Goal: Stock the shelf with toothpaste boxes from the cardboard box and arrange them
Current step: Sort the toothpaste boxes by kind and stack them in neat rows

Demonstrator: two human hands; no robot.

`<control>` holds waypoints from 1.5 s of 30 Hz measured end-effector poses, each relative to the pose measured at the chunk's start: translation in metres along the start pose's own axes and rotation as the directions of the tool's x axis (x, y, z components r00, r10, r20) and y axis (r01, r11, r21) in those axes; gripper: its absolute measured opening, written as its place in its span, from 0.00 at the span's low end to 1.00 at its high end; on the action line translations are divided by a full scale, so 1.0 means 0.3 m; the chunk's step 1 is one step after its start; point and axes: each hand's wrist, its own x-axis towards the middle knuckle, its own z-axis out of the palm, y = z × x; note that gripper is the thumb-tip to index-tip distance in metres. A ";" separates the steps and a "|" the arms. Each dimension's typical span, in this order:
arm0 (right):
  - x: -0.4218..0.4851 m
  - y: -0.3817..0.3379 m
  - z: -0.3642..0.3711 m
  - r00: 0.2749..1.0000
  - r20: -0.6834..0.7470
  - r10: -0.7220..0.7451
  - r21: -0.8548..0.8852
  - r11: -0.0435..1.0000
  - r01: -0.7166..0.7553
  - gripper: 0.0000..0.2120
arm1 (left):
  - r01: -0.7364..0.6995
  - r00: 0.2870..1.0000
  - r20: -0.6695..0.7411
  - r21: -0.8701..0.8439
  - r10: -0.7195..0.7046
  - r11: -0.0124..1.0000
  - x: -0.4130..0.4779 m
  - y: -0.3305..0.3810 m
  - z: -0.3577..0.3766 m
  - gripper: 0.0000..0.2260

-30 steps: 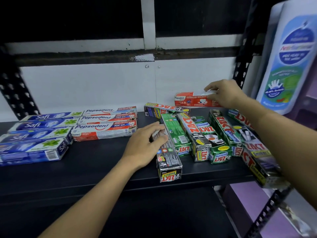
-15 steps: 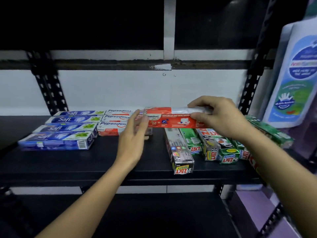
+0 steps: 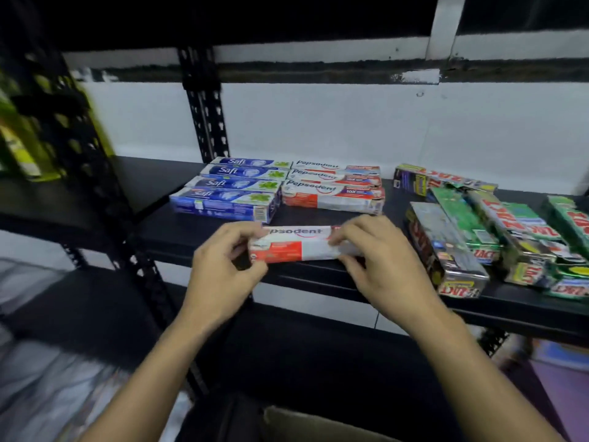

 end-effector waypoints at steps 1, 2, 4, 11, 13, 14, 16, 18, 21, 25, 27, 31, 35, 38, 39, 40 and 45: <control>-0.010 -0.003 0.015 1.000 -0.020 0.015 0.029 0.999 -0.014 0.10 | -0.065 0.998 0.010 0.069 0.065 0.995 -0.010 -0.020 -0.001 0.19; -0.018 -0.003 0.023 0.998 -0.042 0.041 0.059 0.998 -0.038 0.09 | -0.104 0.995 0.019 0.110 0.103 0.988 -0.016 -0.031 -0.001 0.19; -0.023 0.010 0.026 0.989 -0.059 0.136 0.120 0.984 -0.129 0.11 | -0.114 0.993 0.011 0.110 0.114 0.987 -0.020 -0.047 0.001 0.18; -0.004 0.047 -0.003 0.944 0.038 0.327 0.247 0.913 -0.326 0.18 | -0.003 0.998 -0.059 0.006 0.003 1.000 -0.030 -0.037 0.025 0.18; -0.007 0.053 -0.005 0.941 0.023 0.336 0.250 0.910 -0.331 0.17 | 0.001 0.997 -0.077 0.021 0.001 1.000 -0.030 -0.031 0.029 0.19; -0.011 0.054 -0.003 0.938 0.011 0.346 0.246 0.908 -0.338 0.16 | -0.006 0.996 -0.093 0.049 0.011 0.999 -0.028 -0.031 0.032 0.19; -0.017 0.051 0.002 0.929 -0.015 0.371 0.246 0.902 -0.356 0.15 | -0.037 0.989 -0.136 0.131 0.055 0.991 -0.023 -0.036 0.044 0.18; -0.021 0.046 0.008 0.921 -0.040 0.386 0.242 0.899 -0.366 0.15 | -0.049 0.979 -0.183 0.223 0.091 0.974 -0.017 -0.037 0.061 0.17; -0.020 0.040 0.014 0.912 -0.070 0.405 0.210 0.899 -0.384 0.15 | -0.036 0.969 -0.220 0.326 0.113 0.945 -0.001 -0.028 0.087 0.17; -0.020 0.051 0.031 0.901 -0.151 0.407 0.194 0.906 -0.377 0.16 | -0.073 0.975 -0.166 0.381 0.146 0.922 0.041 -0.024 0.116 0.16; -0.020 0.055 0.048 0.897 -0.181 0.403 0.180 0.910 -0.372 0.17 | -0.110 0.981 -0.104 0.398 0.164 0.911 0.072 -0.028 0.129 0.16; 0.001 0.076 0.080 0.886 -0.134 0.444 0.092 0.896 -0.435 0.17 | -0.222 0.971 0.065 0.587 0.228 0.778 0.188 -0.043 0.112 0.17; 0.036 0.086 0.094 0.873 -0.094 0.479 0.028 0.877 -0.479 0.17 | -0.275 0.961 0.157 0.617 0.227 0.737 0.308 -0.086 0.062 0.26; 0.058 0.089 0.099 0.868 -0.074 0.491 0.004 0.871 -0.492 0.17 | -0.171 0.983 0.034 0.508 0.179 0.844 0.343 -0.118 0.058 0.28; 0.066 0.090 0.097 0.873 -0.069 0.482 0.003 0.876 -0.483 0.16 | -0.140 0.987 0.002 0.491 0.160 0.860 0.348 -0.127 0.059 0.28; 0.076 0.095 0.094 0.878 -0.065 0.473 0.005 0.880 -0.474 0.15 | -0.116 0.990 -0.016 0.488 0.142 0.865 0.351 -0.133 0.058 0.28; 0.153 0.121 0.089 0.879 -0.025 0.477 0.011 0.879 -0.477 0.14 | -0.125 0.992 0.057 0.548 0.112 0.827 0.351 -0.145 0.065 0.31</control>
